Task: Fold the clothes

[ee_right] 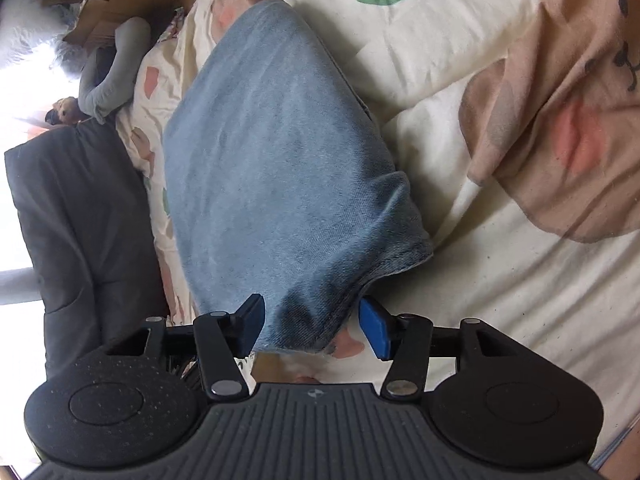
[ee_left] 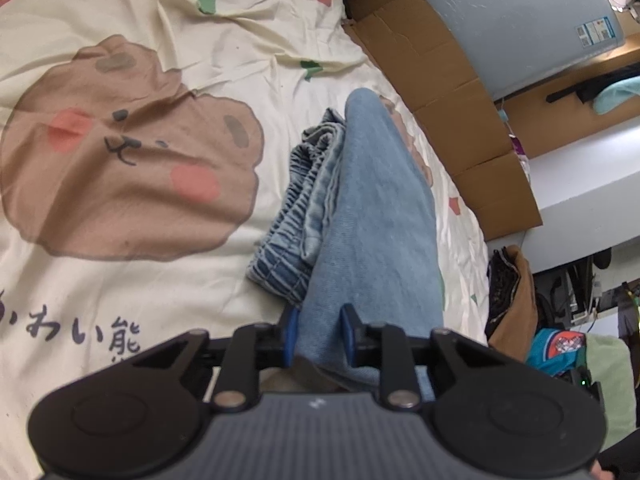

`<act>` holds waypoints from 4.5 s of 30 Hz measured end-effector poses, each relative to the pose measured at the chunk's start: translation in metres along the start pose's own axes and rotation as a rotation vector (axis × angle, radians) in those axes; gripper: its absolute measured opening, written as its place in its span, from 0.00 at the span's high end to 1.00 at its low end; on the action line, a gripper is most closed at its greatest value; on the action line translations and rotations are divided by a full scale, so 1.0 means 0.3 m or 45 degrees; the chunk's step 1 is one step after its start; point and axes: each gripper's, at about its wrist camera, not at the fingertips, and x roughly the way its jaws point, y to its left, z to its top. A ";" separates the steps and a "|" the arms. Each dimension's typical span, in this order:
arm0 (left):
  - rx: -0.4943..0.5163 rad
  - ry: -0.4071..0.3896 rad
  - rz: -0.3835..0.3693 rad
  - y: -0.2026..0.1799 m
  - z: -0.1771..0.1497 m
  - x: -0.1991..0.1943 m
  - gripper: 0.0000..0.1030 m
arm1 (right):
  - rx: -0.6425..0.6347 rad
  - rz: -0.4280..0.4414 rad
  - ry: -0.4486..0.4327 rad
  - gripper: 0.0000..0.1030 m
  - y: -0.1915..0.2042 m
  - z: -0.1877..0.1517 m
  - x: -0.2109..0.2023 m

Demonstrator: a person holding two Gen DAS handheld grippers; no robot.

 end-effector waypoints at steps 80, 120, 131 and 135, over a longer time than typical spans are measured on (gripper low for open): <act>0.164 0.260 -0.104 -0.028 0.350 0.385 0.19 | -0.775 -0.014 0.098 0.38 0.153 0.474 0.191; 0.136 0.402 -0.047 -0.207 0.258 0.414 0.49 | -0.860 -0.061 0.119 0.80 0.213 0.502 0.036; 0.123 0.446 -0.107 -0.283 0.198 0.541 0.50 | -0.802 -0.096 0.073 0.80 0.094 0.564 -0.124; 0.128 0.465 -0.126 -0.323 0.186 0.596 0.50 | -0.784 -0.112 0.053 0.80 0.061 0.597 -0.172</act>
